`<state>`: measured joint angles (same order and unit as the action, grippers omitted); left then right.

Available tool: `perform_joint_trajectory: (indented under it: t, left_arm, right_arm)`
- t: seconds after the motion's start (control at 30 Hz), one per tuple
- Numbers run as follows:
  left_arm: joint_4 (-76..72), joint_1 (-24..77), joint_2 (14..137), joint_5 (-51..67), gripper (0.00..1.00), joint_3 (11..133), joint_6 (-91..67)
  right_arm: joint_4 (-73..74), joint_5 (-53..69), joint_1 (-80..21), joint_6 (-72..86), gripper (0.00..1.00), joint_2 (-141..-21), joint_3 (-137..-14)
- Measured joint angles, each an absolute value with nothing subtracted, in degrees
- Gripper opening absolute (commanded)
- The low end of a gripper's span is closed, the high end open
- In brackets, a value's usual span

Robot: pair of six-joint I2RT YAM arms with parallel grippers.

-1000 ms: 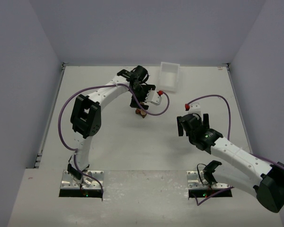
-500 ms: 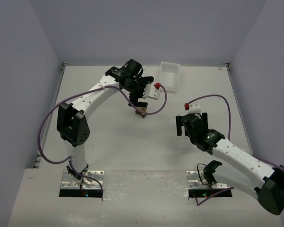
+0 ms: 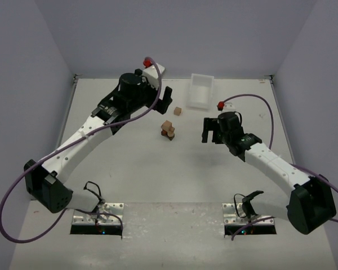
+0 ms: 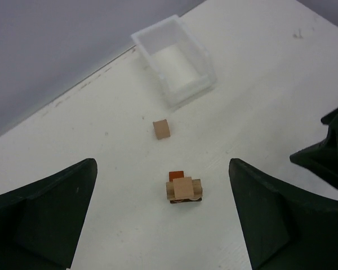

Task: Build the wood block tower

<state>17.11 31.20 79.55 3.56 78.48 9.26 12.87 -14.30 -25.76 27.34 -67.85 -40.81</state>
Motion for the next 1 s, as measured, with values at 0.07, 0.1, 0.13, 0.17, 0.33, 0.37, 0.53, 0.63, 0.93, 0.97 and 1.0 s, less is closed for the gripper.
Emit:
perform_joint_trajectory:
  t: [0.07, 0.1, 0.13, 0.17, 0.33, 0.37, 0.53, 0.63, 0.93, 0.97, 1.0]
  left_arm:
    - [15.60, 31.02, 76.78, -5.25, 1.00, 74.76, -1.35]
    - [15.45, 30.74, 75.90, -8.97, 1.00, 73.11, -5.68]
    - [15.35, 30.26, 75.40, -11.95, 1.00, 71.49, -9.35]
    - [15.38, 29.46, 75.29, -14.13, 1.00, 70.01, -12.53]
    - [17.85, 18.95, 79.79, -16.30, 1.00, 65.30, -23.63]
    - [17.53, 16.60, 80.32, -15.25, 1.00, 63.72, -25.04]
    - [16.17, 9.67, 81.01, -14.31, 1.00, 55.78, -29.69]
    - [14.92, 9.87, 80.82, -14.33, 1.00, 53.33, -30.73]
    - [11.22, 10.15, 74.09, -18.28, 1.00, 45.94, -34.35]
    - [11.04, 10.15, 72.98, -19.10, 1.00, 45.08, -34.88]
    - [10.90, 10.15, 71.89, -19.95, 1.00, 44.22, -35.46]
  right_arm:
    - [12.51, -13.37, -25.74, 28.92, 0.99, -70.06, -43.06]
    - [12.35, -13.05, -25.74, 29.81, 0.99, -71.32, -44.20]
    - [12.08, -12.84, -25.74, 30.54, 0.99, -72.58, -45.14]
    - [11.83, -12.62, -25.74, 31.20, 0.99, -73.84, -45.94]
    - [11.52, -11.55, -25.93, 34.51, 0.99, -81.16, -50.13]
    - [11.73, -11.67, -26.11, 35.34, 0.99, -83.11, -51.68]
    - [13.65, -15.49, -29.37, 39.51, 0.99, -95.51, -63.51]
    - [16.08, -19.05, -32.08, 42.52, 0.98, -103.62, -73.57]
    - [21.84, -25.92, -34.65, 47.81, 0.93, -121.03, -93.02]
    - [22.49, -26.48, -34.64, 47.97, 0.92, -122.98, -95.30]
    - [23.18, -27.08, -34.62, 48.07, 0.92, -124.85, -97.51]
